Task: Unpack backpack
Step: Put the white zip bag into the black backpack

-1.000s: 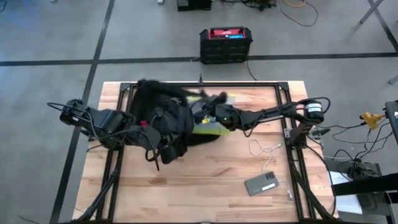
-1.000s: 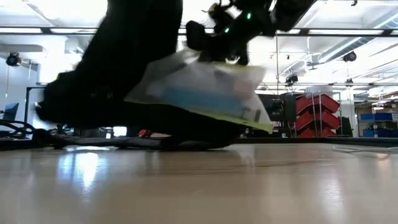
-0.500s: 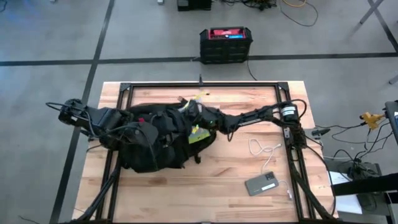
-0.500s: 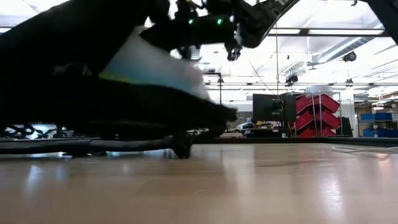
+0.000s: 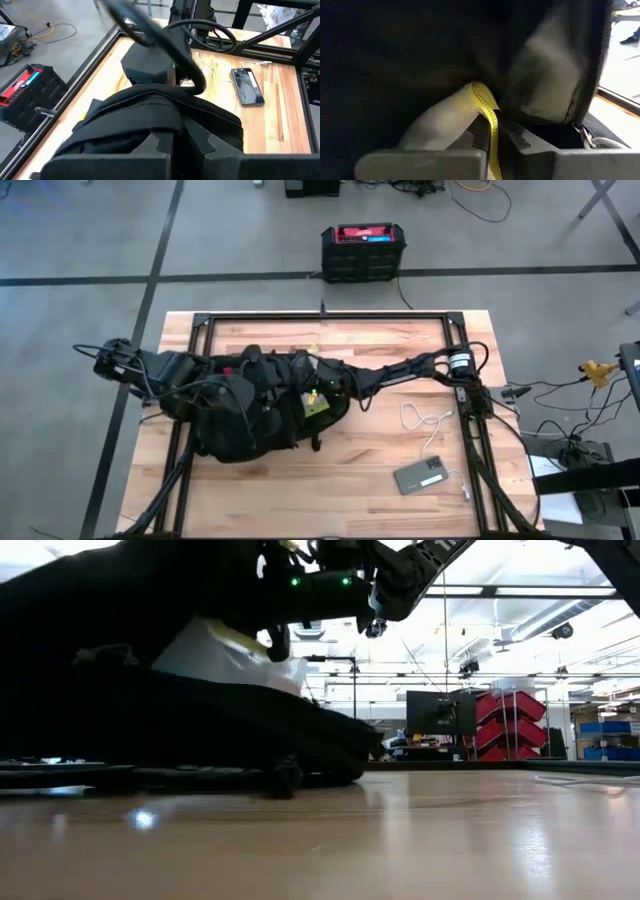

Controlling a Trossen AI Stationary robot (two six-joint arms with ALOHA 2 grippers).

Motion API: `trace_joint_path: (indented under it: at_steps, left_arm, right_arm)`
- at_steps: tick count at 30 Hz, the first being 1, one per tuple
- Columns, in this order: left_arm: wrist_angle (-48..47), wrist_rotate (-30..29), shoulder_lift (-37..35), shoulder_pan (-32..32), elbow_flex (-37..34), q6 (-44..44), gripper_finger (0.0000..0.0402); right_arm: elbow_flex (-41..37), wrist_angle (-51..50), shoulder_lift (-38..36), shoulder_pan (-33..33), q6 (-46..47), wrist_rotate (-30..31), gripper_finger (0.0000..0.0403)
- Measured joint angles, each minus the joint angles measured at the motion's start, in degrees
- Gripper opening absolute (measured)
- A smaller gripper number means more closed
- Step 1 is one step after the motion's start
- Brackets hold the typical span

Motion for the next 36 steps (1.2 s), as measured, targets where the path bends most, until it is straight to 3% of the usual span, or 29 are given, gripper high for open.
trace_joint_path:
  at_steps: [3,8,12,15,19,22,25,30,33,36]
  left_arm:
    - [-0.1,-0.2,0.0,0.0,-0.7,-0.4,0.0]
    - [0.6,-0.2,-0.9,0.0,-3.4,-1.6,0.0]
    - [2.3,-0.7,-2.4,0.0,-8.5,-3.5,0.0]
    - [7.9,-0.8,-4.1,-0.4,-14.6,-3.2,0.0]
    - [18.3,1.3,-6.7,-0.6,-23.1,1.1,0.0]
    - [25.2,3.9,-8.4,-0.6,-28.6,4.1,0.0]
    - [32.6,8.6,-9.7,-0.4,-32.4,9.0,0.0]
    - [40.1,19.7,-9.7,-0.3,-33.8,15.8,0.0]
    - [40.3,20.3,-9.6,-0.2,-33.6,16.2,0.0]
    - [40.2,20.3,-9.1,1.6,-33.9,16.5,0.0]
  right_arm:
    - [1.8,-9.4,-0.8,0.2,-2.1,0.3,0.0043]
    - [5.4,-31.3,-3.9,0.4,-8.3,-2.8,0.0151]
    - [3.6,-49.8,-9.7,2.4,-14.1,-3.2,0.0225]
    - [0.5,-58.5,-15.2,5.1,-14.6,-2.7,0.0258]
    - [-7.5,-62.8,-22.6,10.4,-10.7,-1.0,0.0274]
    - [-14.3,-60.3,-25.4,14.7,-7.1,4.9,0.0266]
    - [-19.9,-47.9,-25.5,16.7,-8.1,8.7,0.0244]
    - [-22.8,-32.3,-17.9,13.9,-17.9,14.9,0.018]
    - [-18.7,-23.3,-11.6,11.9,-22.1,10.0,0.0135]
    - [-9.7,-13.8,-5.0,11.9,-26.2,3.0,0.0097]
